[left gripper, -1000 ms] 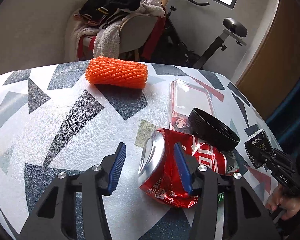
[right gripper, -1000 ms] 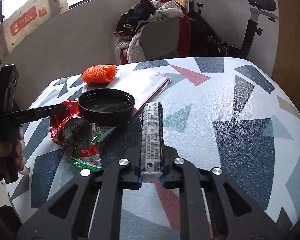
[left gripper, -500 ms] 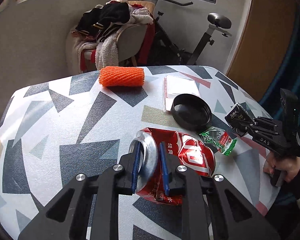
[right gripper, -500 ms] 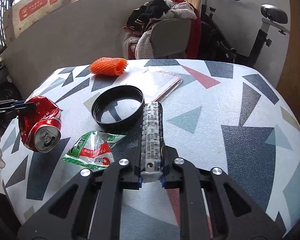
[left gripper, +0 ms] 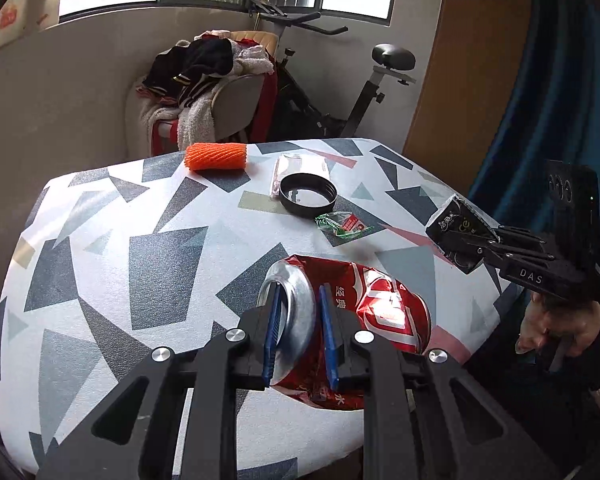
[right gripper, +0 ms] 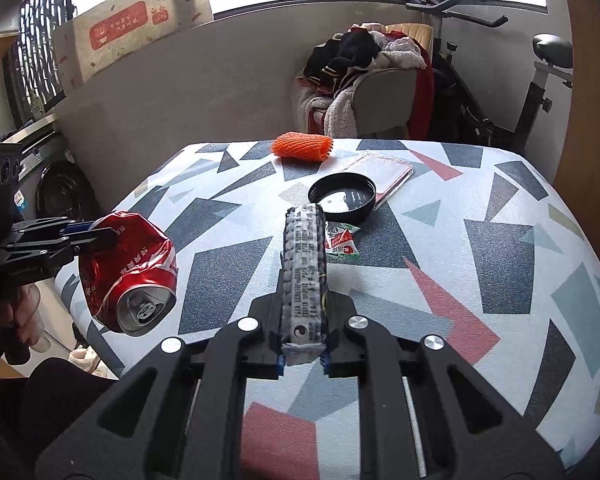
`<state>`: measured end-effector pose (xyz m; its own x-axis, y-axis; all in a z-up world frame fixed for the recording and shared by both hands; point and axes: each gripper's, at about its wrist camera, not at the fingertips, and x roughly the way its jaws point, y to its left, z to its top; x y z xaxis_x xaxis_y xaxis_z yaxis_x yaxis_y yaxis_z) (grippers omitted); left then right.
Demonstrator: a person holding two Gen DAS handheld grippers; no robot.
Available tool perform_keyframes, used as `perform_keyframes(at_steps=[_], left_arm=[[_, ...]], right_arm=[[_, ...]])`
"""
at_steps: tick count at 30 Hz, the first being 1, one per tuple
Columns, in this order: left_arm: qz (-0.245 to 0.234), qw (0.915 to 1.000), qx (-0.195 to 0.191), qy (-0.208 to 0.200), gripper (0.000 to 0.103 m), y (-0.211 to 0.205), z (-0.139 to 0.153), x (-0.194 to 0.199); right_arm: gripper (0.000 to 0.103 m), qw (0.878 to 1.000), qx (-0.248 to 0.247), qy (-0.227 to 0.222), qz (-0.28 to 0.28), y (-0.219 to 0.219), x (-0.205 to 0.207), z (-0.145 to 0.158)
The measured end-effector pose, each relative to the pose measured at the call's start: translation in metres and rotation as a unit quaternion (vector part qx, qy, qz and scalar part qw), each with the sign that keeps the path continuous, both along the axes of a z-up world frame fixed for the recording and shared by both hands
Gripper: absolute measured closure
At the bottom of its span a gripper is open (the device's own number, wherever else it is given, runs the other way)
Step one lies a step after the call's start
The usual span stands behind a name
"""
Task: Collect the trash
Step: 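Lower the red can and snack packet into the brown bin and open both grippers, then grasp the green candy wrapper with the right gripper while the left gripper grasps the orange foam net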
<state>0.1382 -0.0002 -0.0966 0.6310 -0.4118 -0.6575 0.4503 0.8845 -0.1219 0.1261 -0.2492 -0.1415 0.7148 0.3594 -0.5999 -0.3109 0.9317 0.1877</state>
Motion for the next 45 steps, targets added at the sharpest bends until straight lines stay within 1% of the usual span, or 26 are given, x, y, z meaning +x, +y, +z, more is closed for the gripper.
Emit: perform_keyframes(at_steps=[4,7,11,14,15,16,17,19,20,22,23,25,27,32,34,35,37,38,39,40,41,43,45], left_arm=[[-0.014,0.9999,0.003,0.01,0.084,-0.005,-0.014,-0.044],[-0.025,0.9994,0.01,0.023,0.084,-0.009,-0.028,-0.07],[-0.039,0.9983,0.013,0.042,0.084,-0.017,-0.046,-0.095],[-0.057,0.9968,0.006,0.056,0.082,-0.024,-0.055,-0.107],[-0.061,0.9964,-0.001,0.058,0.071,-0.025,-0.056,-0.11],[-0.06,0.9966,-0.009,0.056,0.052,-0.024,-0.056,-0.113],[-0.057,0.9969,-0.019,0.05,0.047,-0.021,-0.054,-0.116],[-0.044,0.9977,-0.03,0.043,0.04,-0.015,-0.05,-0.121],[-0.033,0.9982,-0.031,0.04,0.038,-0.01,-0.047,-0.122],[-0.01,0.9989,-0.035,0.03,0.027,0.0,-0.04,-0.125],[0.0,0.999,-0.038,0.024,0.024,0.006,-0.037,-0.128],[0.02,0.9991,-0.035,0.009,0.013,0.016,-0.029,-0.132],[0.035,0.9989,-0.03,0.0,0.009,0.025,-0.023,-0.136],[0.058,0.9979,-0.029,-0.007,0.007,0.041,-0.015,-0.137],[0.068,0.9972,-0.029,-0.009,0.007,0.046,-0.015,-0.135],[0.072,0.9969,-0.03,-0.01,0.007,0.048,-0.015,-0.135],[0.078,0.9964,-0.032,-0.009,0.006,0.051,-0.018,-0.134],[0.081,0.9961,-0.033,-0.006,0.006,0.053,-0.02,-0.133],[0.083,0.9959,-0.034,-0.002,0.006,0.054,-0.021,-0.132],[0.084,0.9958,-0.035,0.001,0.006,0.055,-0.022,-0.131],[0.084,0.9958,-0.034,0.002,0.006,0.055,-0.023,-0.13],[0.085,0.996,-0.03,0.001,0.006,0.055,-0.025,-0.129],[0.089,0.9957,-0.024,0.003,0.006,0.055,-0.028,-0.127]], right_arm=[[0.087,1.0,0.02,0.004,-0.012,-0.005,-0.048,-0.001],[0.087,0.999,0.034,0.005,-0.017,-0.007,-0.075,-0.001],[0.087,0.999,0.043,0.005,-0.021,-0.008,-0.1,-0.001],[0.087,0.999,0.047,0.008,-0.02,-0.006,-0.112,-0.003],[0.087,0.999,0.047,0.009,-0.019,-0.005,-0.116,-0.004],[0.087,0.999,0.046,0.01,-0.018,-0.003,-0.12,-0.005],[0.087,0.999,0.043,0.011,-0.016,-0.001,-0.123,-0.007],[0.087,0.999,0.04,0.023,-0.017,0.002,-0.127,-0.014],[0.087,0.999,0.041,0.03,-0.017,0.003,-0.129,-0.018],[0.087,0.998,0.037,0.044,-0.016,0.008,-0.131,-0.027],[0.087,0.998,0.034,0.05,-0.014,0.011,-0.132,-0.033],[0.087,0.998,0.025,0.065,-0.01,0.019,-0.134,-0.044],[0.087,0.997,0.014,0.082,-0.004,0.028,-0.135,-0.055],[0.086,0.994,-0.016,0.11,0.021,0.048,-0.135,-0.072],[0.081,0.993,-0.028,0.115,0.031,0.055,-0.135,-0.076],[0.077,0.992,-0.029,0.119,0.038,0.058,-0.136,-0.079],[0.055,0.991,-0.036,0.119,0.04,0.061,-0.137,-0.081],[0.048,0.991,-0.039,0.118,0.038,0.061,-0.137,-0.081],[0.037,0.992,-0.042,0.115,0.033,0.061,-0.136,-0.08],[0.032,0.993,-0.041,0.111,0.026,0.059,-0.135,-0.078],[0.029,0.993,-0.039,0.107,0.02,0.056,-0.133,-0.076],[0.011,0.994,-0.036,0.099,0.0,0.049,-0.13,-0.073],[0.007,0.995,-0.031,0.094,-0.016,0.042,-0.127,-0.072]])
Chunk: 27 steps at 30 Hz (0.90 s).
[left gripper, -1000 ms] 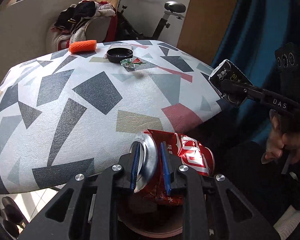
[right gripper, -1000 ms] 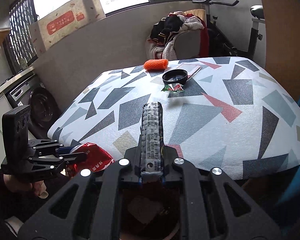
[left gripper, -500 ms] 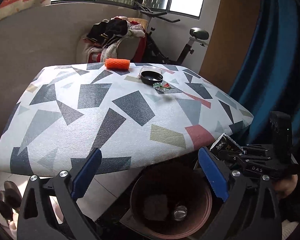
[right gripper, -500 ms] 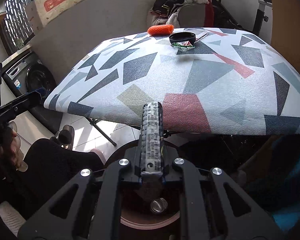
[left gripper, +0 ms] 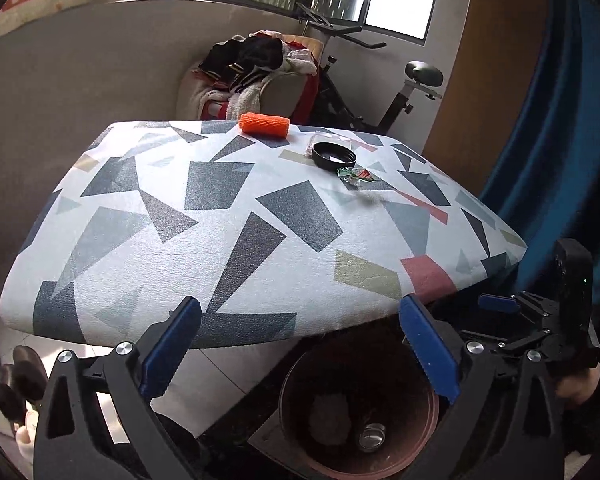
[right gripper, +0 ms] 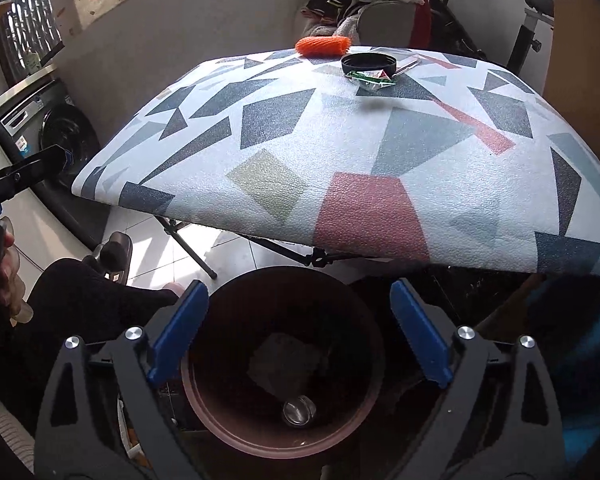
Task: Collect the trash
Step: 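Grasp the green candy wrapper with the right gripper while the left gripper grasps the orange foam net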
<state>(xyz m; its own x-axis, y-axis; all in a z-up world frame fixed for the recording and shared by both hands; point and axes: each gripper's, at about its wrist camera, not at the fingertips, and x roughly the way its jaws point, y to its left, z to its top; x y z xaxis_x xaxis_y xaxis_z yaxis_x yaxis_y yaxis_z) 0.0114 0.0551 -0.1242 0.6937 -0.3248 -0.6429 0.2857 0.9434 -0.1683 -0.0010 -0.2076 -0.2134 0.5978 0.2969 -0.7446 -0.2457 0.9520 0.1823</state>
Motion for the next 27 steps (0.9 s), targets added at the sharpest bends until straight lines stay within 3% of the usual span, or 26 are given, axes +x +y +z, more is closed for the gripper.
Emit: perform_keyframes(at_steps=[6,15,23,25,27], left_arm=[[-0.009,0.9999,0.001,0.009,0.006,0.002,-0.004,0.019],[-0.016,0.9998,0.007,-0.008,0.006,0.006,0.006,0.06],[0.001,0.9997,-0.018,0.018,0.006,0.024,-0.006,0.117],[0.008,0.9995,-0.024,0.019,0.006,0.028,-0.007,0.129],[0.015,0.9993,-0.027,0.018,0.006,0.03,-0.008,0.137]], right_arm=[[0.006,0.999,-0.04,-0.016,-0.023,-0.013,0.017,0.008],[0.006,0.997,-0.051,-0.037,-0.04,-0.032,0.069,0.025],[0.006,0.995,-0.06,-0.072,-0.039,-0.027,0.167,0.038],[0.006,0.996,-0.056,-0.06,-0.017,-0.019,0.201,0.037],[0.013,0.997,-0.054,-0.047,-0.002,-0.01,0.232,0.034]])
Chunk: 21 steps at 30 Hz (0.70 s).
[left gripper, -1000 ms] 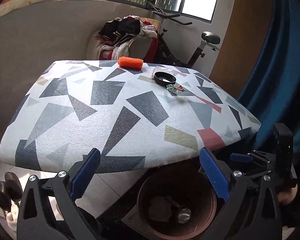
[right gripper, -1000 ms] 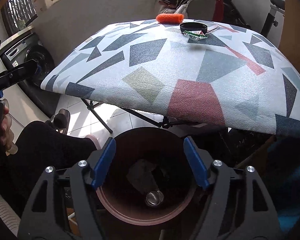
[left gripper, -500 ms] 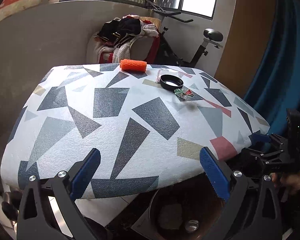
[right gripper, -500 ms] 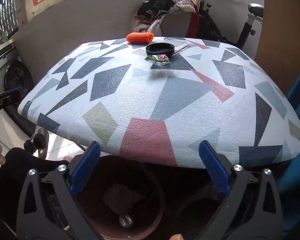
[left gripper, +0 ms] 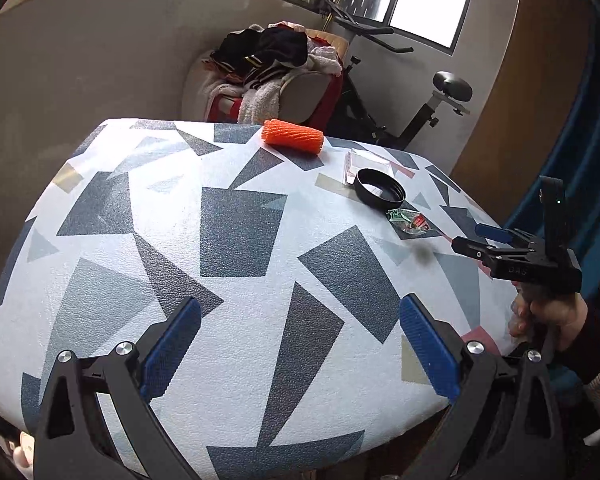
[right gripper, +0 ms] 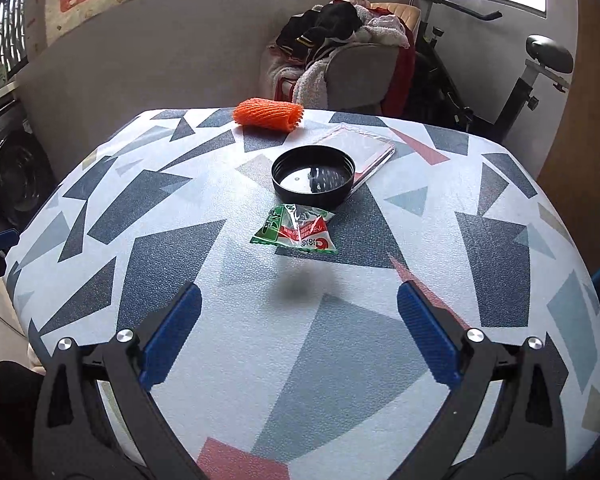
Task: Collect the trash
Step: 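Grasp the green candy wrapper with the right gripper while the left gripper grasps the orange foam net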
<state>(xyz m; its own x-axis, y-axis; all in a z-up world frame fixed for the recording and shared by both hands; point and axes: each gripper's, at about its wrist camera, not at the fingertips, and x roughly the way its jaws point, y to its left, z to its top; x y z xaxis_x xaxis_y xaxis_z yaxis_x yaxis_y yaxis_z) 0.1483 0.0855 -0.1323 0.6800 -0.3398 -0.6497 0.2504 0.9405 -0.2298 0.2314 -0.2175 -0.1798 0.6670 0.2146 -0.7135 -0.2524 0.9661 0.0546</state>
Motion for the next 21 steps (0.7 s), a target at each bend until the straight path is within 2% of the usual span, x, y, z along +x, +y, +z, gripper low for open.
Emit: perform_keyframes(at_steps=[1,5,8,9,10,11,12,13,14,17,21], left_arm=[[0.004,1.0,-0.001,0.0,0.006,0.001,-0.001,0.003],[0.013,0.9999,-0.003,0.009,0.006,0.005,-0.011,0.013],[0.017,0.9998,-0.004,0.014,0.006,0.008,-0.016,0.021],[0.018,0.9997,-0.008,0.016,0.006,0.01,-0.017,0.023],[0.017,0.9996,-0.012,0.019,0.006,0.011,-0.019,0.026],[0.016,0.9995,-0.015,0.022,0.006,0.012,-0.02,0.028],[0.016,0.9995,-0.017,0.024,0.006,0.012,-0.021,0.03],[0.015,0.9994,-0.017,0.024,0.006,0.012,-0.022,0.032],[0.017,0.9995,-0.014,0.024,0.006,0.012,-0.023,0.034],[0.014,0.9995,0.012,0.024,0.006,0.007,-0.019,0.049],[-0.013,0.9995,0.026,-0.008,0.006,-0.001,0.002,0.081]], right_arm=[[0.017,1.0,0.0,0.01,0.003,0.005,0.016,-0.002],[0.017,0.999,0.01,0.037,-0.01,0.014,0.064,-0.009],[0.017,0.994,0.008,0.099,-0.039,0.015,0.089,-0.027],[0.023,0.992,0.018,0.116,-0.045,0.013,0.092,-0.032],[0.037,0.991,0.034,0.123,-0.04,0.01,0.092,-0.036],[0.047,0.991,0.042,0.125,-0.035,0.009,0.09,-0.036],[0.05,0.992,0.045,0.115,-0.031,0.008,0.086,-0.034],[0.067,0.993,0.046,0.102,-0.023,0.007,0.081,-0.03],[0.073,0.994,0.041,0.097,-0.016,0.008,0.075,-0.027],[0.075,0.994,0.069,0.083,-0.012,-0.005,0.061,-0.019],[0.08,0.997,0.068,0.015,-0.028,-0.024,0.047,-0.003]])
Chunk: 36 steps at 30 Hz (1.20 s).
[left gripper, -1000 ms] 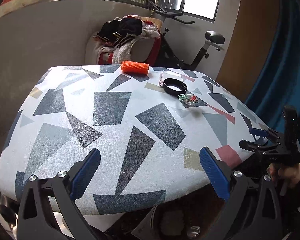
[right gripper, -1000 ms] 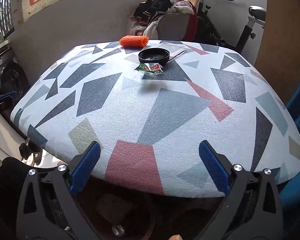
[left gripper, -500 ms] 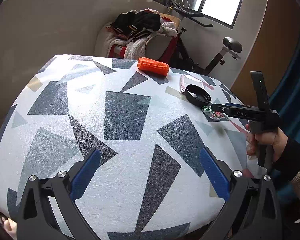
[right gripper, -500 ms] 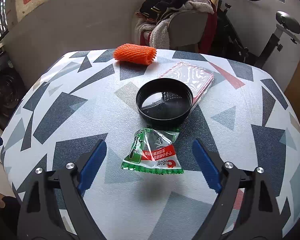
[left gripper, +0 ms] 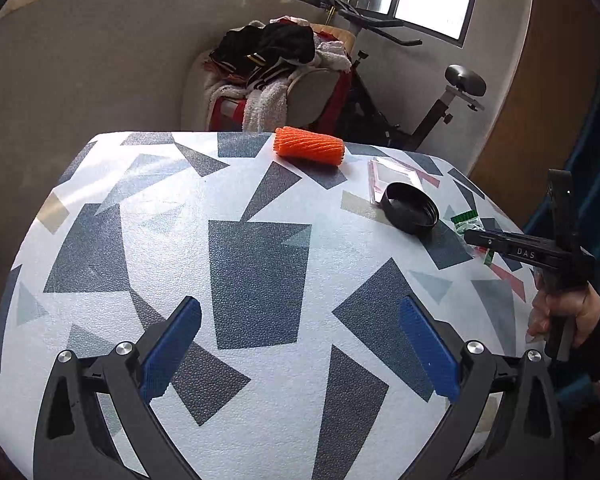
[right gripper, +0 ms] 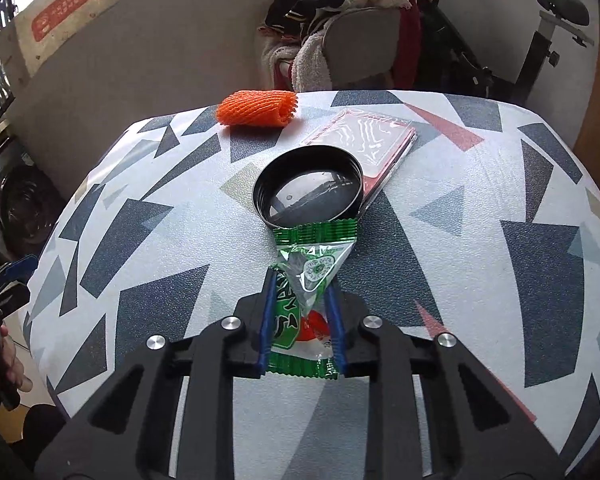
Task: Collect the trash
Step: 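Grasp the green candy wrapper with the right gripper while the left gripper grasps the orange foam net, then drop the orange foam net and green wrapper into the brown bin, opening both grippers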
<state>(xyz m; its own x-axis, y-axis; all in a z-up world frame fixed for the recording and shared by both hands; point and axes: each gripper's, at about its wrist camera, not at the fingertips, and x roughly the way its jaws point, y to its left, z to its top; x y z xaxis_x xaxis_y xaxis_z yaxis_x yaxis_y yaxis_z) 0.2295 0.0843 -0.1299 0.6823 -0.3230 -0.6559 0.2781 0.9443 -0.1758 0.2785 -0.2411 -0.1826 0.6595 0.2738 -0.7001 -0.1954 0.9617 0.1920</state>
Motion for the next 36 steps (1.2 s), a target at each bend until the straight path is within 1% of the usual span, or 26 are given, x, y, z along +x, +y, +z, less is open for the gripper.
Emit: perform_keyframes(at_steps=[3,5,9,11,14,15,17,20,22,25,26,27,28,29,30,32,36], left_arm=[[-0.011,0.9999,-0.009,-0.006,0.006,-0.009,0.014,0.04],[-0.015,0.9996,-0.025,0.004,0.006,-0.018,0.018,0.074],[-0.004,0.9978,-0.052,0.041,0.006,-0.041,0.014,0.152],[0.011,0.9966,-0.061,0.054,0.006,-0.05,0.009,0.19],[0.047,0.9928,-0.082,0.074,0.011,-0.056,-0.002,0.244],[0.06,0.991,-0.089,0.08,0.014,-0.057,-0.006,0.258],[0.078,0.9876,-0.104,0.088,0.016,-0.06,-0.016,0.284],[0.099,0.9862,-0.097,0.091,0.02,-0.068,-0.028,0.314],[0.109,0.9866,-0.088,0.084,0.02,-0.071,-0.034,0.327],[0.12,0.9847,-0.09,0.088,0.022,-0.072,-0.045,0.343],[0.119,0.9846,-0.087,0.093,0.025,-0.073,-0.049,0.346],[0.116,0.9849,-0.079,0.101,0.035,-0.075,-0.054,0.348],[0.112,0.9856,-0.063,0.111,0.061,-0.078,-0.058,0.348],[0.113,0.9859,-0.038,0.118,0.08,-0.08,-0.061,0.345],[0.114,0.9867,-0.024,0.113,0.087,-0.08,-0.061,0.339],[0.105,0.989,-0.026,0.1,0.09,-0.076,-0.055,0.324],[0.068,0.9939,-0.013,0.086,0.092,-0.07,-0.033,0.288]], right_arm=[[0.081,0.999,-0.001,-0.031,-0.031,-0.017,0.003,0.004],[0.081,0.998,-0.008,-0.051,-0.047,-0.027,0.006,0.005],[0.081,0.996,0.001,-0.054,-0.073,-0.046,0.015,-0.003],[0.081,0.995,0.007,-0.053,-0.082,-0.052,0.017,-0.008],[0.081,0.995,0.009,-0.052,-0.088,-0.054,0.017,-0.015],[0.081,0.994,0.011,-0.06,-0.089,-0.054,0.016,-0.013],[0.081,0.995,0.016,-0.058,-0.084,-0.053,0.017,-0.016],[0.081,0.995,0.025,-0.06,-0.079,-0.055,0.017,-0.016],[0.081,0.995,0.033,-0.058,-0.08,-0.057,0.017,-0.017],[0.081,0.994,0.046,-0.056,-0.08,-0.061,0.017,-0.018],[0.081,0.994,0.049,-0.055,-0.078,-0.061,0.017,-0.018],[0.081,0.994,0.05,-0.054,-0.078,-0.062,0.017,-0.019],[0.081,0.994,0.052,-0.053,-0.08,-0.062,0.017,-0.019],[0.081,0.994,0.053,-0.053,-0.081,-0.062,0.017,-0.019],[0.081,0.994,0.054,-0.053,-0.082,-0.063,0.017,-0.019],[0.081,0.994,0.055,-0.053,-0.084,-0.063,0.016,-0.018],[0.081,0.994,0.049,-0.051,-0.083,-0.062,0.016,-0.017]])
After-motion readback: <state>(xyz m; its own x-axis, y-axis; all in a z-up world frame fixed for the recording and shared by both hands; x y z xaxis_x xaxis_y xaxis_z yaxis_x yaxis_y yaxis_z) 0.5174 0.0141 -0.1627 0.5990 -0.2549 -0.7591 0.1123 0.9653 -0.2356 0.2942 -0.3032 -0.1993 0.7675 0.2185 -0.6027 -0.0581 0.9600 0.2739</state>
